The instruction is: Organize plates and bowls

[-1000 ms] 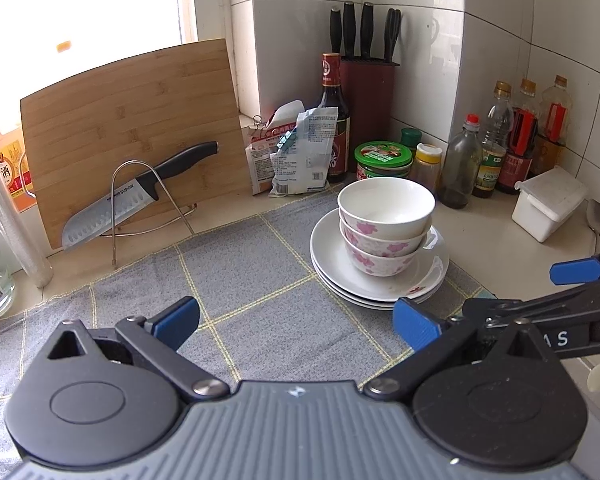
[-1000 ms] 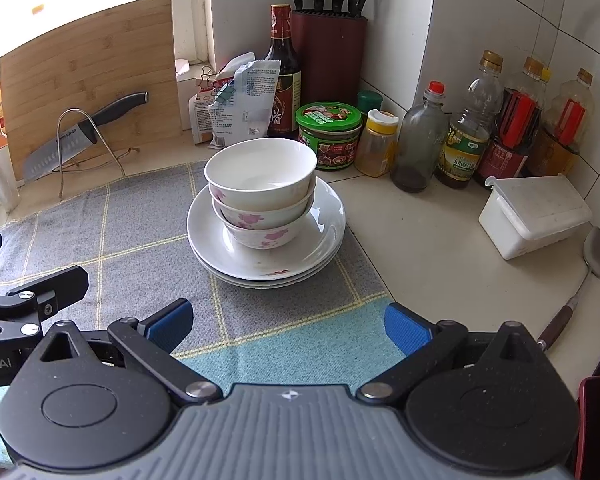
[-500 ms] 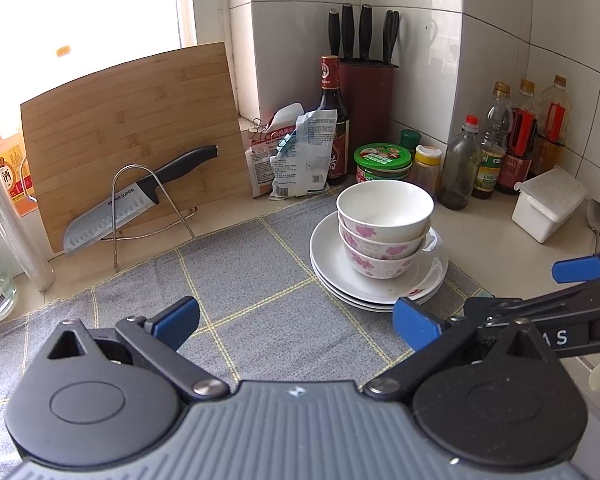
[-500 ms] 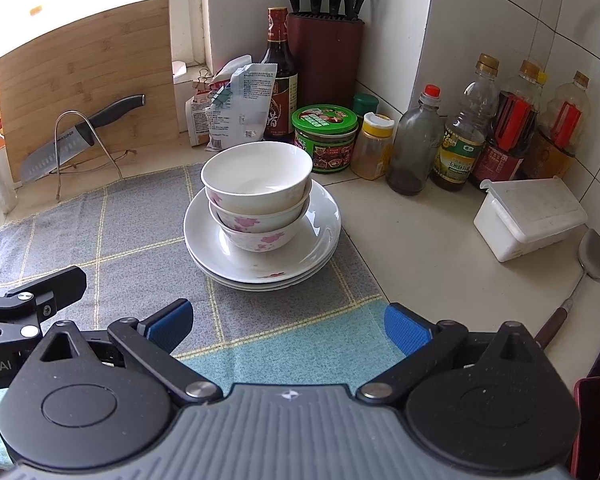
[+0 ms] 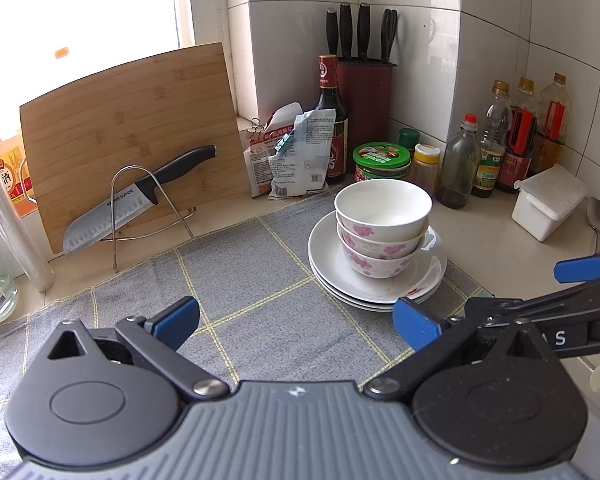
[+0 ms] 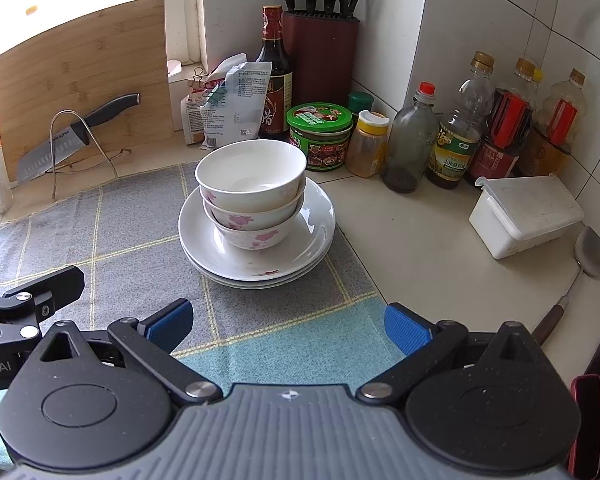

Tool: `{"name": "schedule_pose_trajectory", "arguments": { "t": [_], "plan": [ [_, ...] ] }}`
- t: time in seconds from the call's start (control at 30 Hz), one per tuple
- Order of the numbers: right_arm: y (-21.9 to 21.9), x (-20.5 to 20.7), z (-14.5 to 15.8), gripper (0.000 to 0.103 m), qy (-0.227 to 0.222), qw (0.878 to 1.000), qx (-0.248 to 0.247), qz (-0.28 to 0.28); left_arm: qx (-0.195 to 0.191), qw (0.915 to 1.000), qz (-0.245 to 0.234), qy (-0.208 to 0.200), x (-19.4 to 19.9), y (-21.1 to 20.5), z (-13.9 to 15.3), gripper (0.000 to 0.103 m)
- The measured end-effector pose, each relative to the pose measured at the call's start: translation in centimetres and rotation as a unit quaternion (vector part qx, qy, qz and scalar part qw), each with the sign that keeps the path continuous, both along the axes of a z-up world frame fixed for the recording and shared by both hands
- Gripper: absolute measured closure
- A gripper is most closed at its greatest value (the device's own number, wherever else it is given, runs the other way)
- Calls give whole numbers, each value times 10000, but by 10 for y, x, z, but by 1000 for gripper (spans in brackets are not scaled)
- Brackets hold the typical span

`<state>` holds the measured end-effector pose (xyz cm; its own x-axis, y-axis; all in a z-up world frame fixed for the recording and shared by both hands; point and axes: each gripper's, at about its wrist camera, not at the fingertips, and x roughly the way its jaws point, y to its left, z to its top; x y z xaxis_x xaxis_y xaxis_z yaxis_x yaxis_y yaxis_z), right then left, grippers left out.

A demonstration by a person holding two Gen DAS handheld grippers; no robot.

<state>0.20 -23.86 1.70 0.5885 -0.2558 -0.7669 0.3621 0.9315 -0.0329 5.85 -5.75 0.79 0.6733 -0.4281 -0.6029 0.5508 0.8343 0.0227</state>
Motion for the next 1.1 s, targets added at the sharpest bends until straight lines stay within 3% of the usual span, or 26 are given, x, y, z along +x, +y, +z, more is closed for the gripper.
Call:
{"name": "schedule_pose_trajectory", "arguments": {
  "t": [1.1],
  "plan": [
    [0,-3,4,0,-24,9999,-113,21,-10,10000,37,-18,-2,0,2,1]
  ]
}}
